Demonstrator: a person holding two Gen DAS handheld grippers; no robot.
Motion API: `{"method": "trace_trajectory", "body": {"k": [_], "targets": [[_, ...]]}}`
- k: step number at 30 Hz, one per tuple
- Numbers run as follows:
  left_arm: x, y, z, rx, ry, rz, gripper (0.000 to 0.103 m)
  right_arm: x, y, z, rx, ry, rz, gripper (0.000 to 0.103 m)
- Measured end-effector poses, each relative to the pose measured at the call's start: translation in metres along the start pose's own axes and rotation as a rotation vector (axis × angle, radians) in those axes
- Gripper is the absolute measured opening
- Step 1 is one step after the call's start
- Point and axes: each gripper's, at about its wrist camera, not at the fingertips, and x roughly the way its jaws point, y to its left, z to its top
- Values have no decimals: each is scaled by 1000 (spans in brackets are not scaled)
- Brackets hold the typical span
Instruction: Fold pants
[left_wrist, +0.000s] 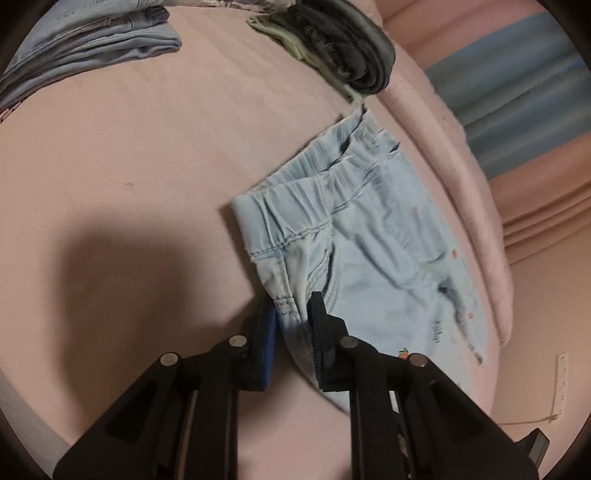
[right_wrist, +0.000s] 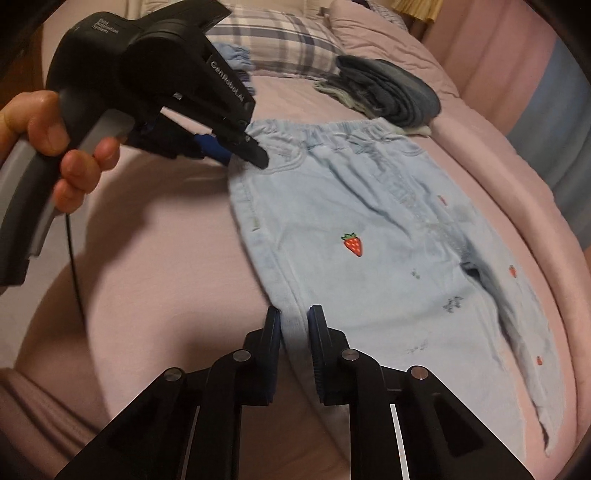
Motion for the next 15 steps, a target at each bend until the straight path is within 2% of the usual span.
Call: {"method": "trace_trajectory", "body": {"k": [2,4,6,7,8,11,13,15], "targets": [[0,1,1,6,20,20,22,12,-5,0,15,23,16,17],[-12,-10,-1,68,3,74,25,8,-14,5,47,24,40,20],[-29,-27,-2,188,-51,132,25,-12,-30,6,147,-7,150,35],[-36,-39,-2,260,-85,151,28,-21,-41,5,191,-38,181,39],[-39,-47,-2,296,-99,156,35,-30,-57,4,241,-61,158,43],[-26,-77,-3,425,-104,108,42,-29,-96,-2,351,-40,76,44],[-3,-96,-10,512,-68,104,44,-22,-119,-11,421,2,13,44],[31,-111,-23,623,2,137,44,-16,-131,-28,462,40,-14,44]]}}
